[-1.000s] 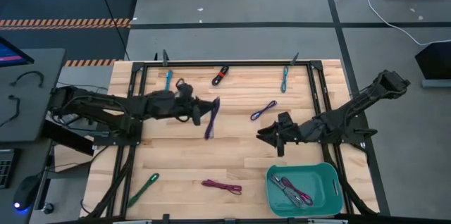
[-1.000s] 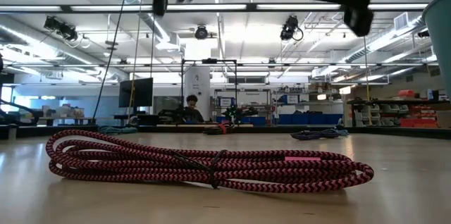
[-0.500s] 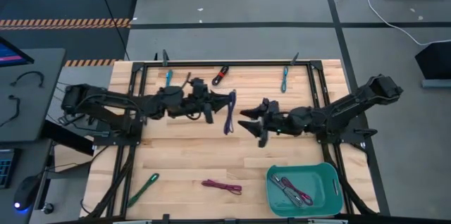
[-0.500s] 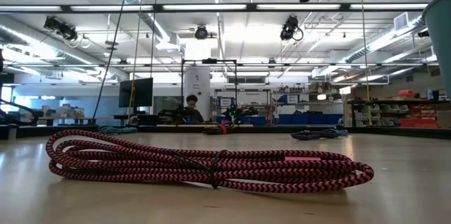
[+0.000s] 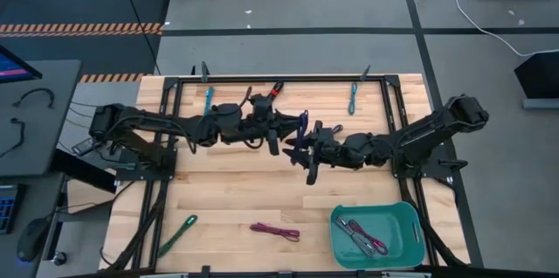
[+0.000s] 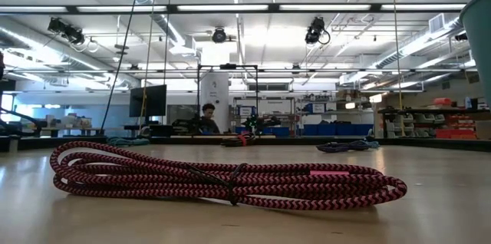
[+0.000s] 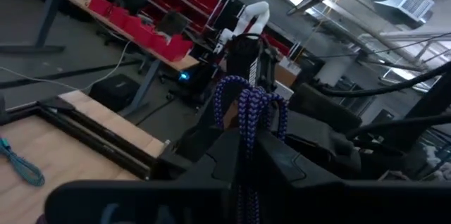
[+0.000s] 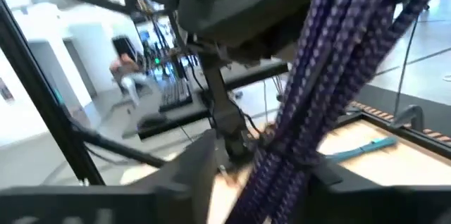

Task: Pick and place USB-C Cables
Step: Put the purple charger cable into the green bin

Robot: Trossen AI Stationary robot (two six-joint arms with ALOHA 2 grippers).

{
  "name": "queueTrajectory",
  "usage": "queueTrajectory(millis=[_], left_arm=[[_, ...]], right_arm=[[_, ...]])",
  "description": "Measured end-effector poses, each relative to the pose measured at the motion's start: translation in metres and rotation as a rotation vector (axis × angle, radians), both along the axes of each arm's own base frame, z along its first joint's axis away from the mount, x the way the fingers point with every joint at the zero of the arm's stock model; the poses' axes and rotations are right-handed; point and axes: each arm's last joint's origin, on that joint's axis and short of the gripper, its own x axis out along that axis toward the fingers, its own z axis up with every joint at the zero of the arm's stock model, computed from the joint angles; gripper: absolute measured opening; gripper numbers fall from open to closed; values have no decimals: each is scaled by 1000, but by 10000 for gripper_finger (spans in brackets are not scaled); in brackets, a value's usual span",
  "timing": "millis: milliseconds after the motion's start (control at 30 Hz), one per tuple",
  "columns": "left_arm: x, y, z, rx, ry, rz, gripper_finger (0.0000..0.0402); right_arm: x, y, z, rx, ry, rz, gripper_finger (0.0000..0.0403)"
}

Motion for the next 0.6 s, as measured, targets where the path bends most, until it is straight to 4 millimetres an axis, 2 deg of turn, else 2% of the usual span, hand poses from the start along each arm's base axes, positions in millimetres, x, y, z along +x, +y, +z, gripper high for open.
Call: queueTrajectory(millis=[167, 367, 600], left_arm=[[-1, 0, 2, 73, 15, 6, 53], [0, 3, -8, 107, 112, 14, 110], [-1, 5, -26, 113, 297, 20, 166]], right_arm=[[-12, -4, 10, -26, 29, -12, 19], [-34, -12, 18, -3, 129, -82, 25], [-74, -5, 30, 75, 216, -32, 16]])
